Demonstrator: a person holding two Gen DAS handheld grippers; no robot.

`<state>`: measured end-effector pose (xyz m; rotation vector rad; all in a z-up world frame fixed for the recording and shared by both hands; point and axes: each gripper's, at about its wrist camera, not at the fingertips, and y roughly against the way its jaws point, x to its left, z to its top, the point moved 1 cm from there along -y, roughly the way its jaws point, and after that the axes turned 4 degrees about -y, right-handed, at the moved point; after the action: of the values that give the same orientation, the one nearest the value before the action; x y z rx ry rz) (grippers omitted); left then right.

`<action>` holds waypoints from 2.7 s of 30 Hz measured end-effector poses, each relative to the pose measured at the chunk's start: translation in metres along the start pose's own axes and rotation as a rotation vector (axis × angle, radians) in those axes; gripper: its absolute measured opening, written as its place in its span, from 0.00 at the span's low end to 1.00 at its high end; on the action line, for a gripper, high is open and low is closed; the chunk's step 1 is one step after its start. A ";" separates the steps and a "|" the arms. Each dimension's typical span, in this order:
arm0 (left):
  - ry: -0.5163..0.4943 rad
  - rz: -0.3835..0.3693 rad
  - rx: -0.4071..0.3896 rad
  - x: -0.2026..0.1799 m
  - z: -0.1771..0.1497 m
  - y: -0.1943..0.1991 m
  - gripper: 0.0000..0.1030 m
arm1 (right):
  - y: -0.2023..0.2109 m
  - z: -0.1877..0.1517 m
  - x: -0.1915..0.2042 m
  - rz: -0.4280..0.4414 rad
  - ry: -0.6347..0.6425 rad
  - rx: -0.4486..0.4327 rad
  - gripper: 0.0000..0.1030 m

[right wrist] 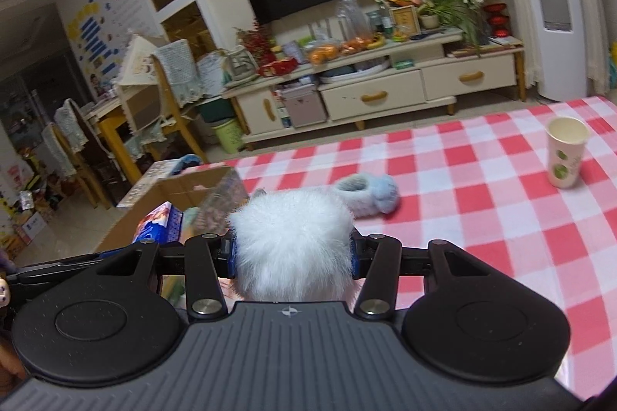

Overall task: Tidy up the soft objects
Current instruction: 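Carry the pom-pom and tissue pack into the cardboard box and open both tools, then move both open tools back over the orange towel and blue headband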

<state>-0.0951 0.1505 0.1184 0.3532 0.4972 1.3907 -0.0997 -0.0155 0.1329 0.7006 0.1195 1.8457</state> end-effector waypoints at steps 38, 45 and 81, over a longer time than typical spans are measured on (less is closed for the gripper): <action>0.151 0.246 0.051 0.144 0.018 -0.046 0.65 | -0.161 0.022 0.147 0.263 0.202 0.118 0.59; 0.156 0.264 0.066 0.143 0.018 -0.054 0.74 | -0.171 0.021 0.150 0.216 0.180 0.109 0.98; 0.004 0.146 -0.059 -0.010 0.026 0.030 0.91 | 0.017 0.001 0.047 -0.079 0.097 -0.087 1.00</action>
<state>-0.1079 0.1461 0.1571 0.3443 0.4392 1.5444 -0.1234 0.0192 0.1600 0.5389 0.1268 1.7980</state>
